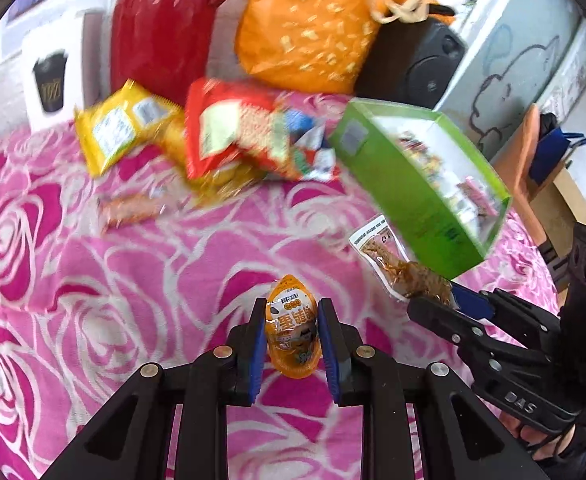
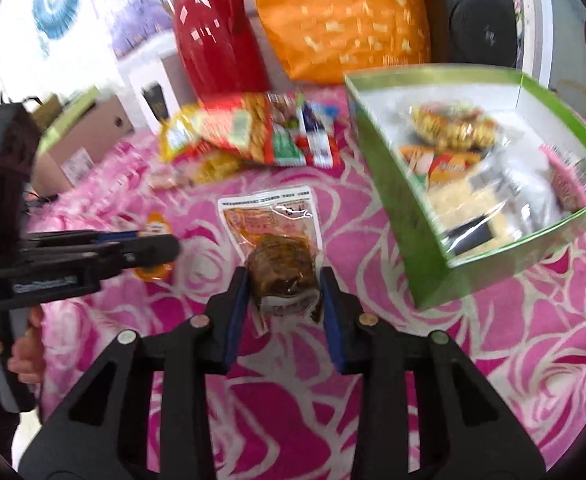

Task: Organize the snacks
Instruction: 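Carry both packets into the green box and open both tools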

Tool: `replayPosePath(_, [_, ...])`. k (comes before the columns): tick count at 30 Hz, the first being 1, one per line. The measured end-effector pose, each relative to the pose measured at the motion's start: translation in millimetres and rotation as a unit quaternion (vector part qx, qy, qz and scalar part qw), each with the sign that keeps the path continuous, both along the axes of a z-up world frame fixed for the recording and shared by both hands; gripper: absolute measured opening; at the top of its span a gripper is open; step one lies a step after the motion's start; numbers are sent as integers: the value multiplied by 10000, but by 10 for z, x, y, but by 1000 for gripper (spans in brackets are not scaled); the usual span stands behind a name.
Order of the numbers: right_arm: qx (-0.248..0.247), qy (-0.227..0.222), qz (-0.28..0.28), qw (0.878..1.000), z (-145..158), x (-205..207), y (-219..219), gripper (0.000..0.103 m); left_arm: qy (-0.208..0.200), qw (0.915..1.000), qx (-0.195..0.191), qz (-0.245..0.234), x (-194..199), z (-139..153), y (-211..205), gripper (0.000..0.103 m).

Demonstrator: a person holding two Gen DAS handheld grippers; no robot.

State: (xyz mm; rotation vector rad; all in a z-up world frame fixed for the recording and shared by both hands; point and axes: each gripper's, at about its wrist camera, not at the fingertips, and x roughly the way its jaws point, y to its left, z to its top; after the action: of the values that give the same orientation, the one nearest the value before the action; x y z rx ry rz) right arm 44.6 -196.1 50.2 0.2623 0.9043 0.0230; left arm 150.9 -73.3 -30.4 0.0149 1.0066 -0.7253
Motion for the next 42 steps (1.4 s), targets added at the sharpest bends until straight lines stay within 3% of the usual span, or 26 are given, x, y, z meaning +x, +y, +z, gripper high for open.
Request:
replayPosePath(5, [-183,-632,-308,9974,469,-181,-277,37,-229,9994,-228,-149,-64,332,-184,24])
replayPosePath(8, [-364,-797,-684,9938,605,-216,-545,37,-333,9985,-297,-315,-68,501,-404,24])
replayPosePath(16, [-618,-710,-1557,9833,593,-301,-1358,37,-630,9932,-276,-941,-66,808,-1295,24])
replayPosePath(25, [-391,-458,-1775,9823,351,-135,-2007,37,-533,9882,57,-1435,-18,588,-2139,24])
replayPosePath(32, [-226,-282,-1686,9850,164,73,-2189,38,-289,9886,225,-1461,163,354,-2421,24])
replayPosePath(36, [-304,-268,-1610,9861,95,153,-2210,47,-271,9893,248,-1409,238,285,-2451,26])
replayPosePath(37, [-328,-237,-1574,9867,83,164,-2209,52,-262,9899,234,-1376,249,280,-2443,34])
replayPosePath(38, [-345,-230,-1561,9869,80,167,-2211,67,-254,9904,224,-1337,253,279,-2436,56])
replayPosePath(39, [-401,-277,-1569,9864,86,150,-2202,76,-286,9914,228,-1260,260,285,-2424,69])
replayPosePath(40, [-452,-320,-1577,9859,96,133,-2190,79,-449,9931,258,-1050,257,308,-2382,88])
replayPosePath(42, [-562,-401,-1593,9848,122,95,-2167,88,-815,9937,314,-701,245,369,-2310,96])
